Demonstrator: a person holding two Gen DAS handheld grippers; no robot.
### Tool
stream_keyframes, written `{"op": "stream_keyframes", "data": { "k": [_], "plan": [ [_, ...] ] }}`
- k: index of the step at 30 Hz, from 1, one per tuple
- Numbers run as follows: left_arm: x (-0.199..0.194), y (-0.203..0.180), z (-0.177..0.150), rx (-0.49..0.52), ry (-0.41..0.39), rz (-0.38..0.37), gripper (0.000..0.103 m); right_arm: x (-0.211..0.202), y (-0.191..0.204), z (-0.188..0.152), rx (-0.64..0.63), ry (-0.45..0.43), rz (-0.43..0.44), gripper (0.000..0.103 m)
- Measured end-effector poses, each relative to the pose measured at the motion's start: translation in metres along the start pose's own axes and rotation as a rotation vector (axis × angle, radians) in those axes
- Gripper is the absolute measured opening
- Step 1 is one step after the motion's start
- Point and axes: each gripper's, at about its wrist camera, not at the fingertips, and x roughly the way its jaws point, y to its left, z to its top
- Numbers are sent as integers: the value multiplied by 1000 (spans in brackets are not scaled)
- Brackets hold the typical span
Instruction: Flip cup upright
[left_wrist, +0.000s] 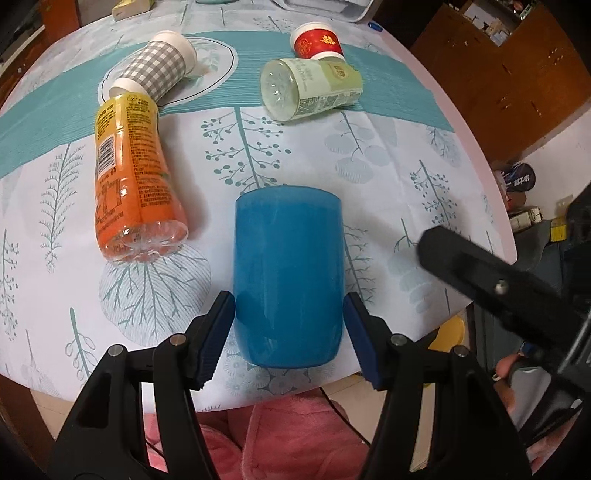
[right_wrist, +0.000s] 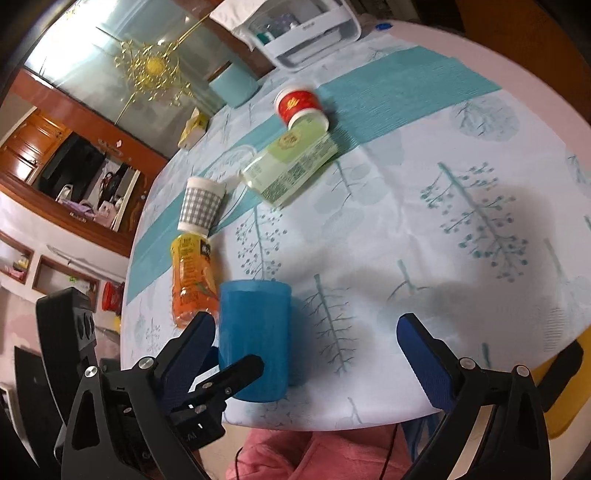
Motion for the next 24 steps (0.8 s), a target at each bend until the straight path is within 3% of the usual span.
{"op": "stream_keyframes", "data": {
  "k": [6,14,19,24],
  "plan": [
    [-1,4,-6,-28,10,-13,59,14,-4,-1,18,21,-10,100],
    [2,22,-9,-232,29,-68,59,22,-9,-3,4,55,6,100],
    [5,31,-13,-266,50,-115,61,31,-10,-3,16,85,24,93],
    [-8,28,-15,-195,45,-70,62,41,-8,-3,38,113,35,88]
  ]
}}
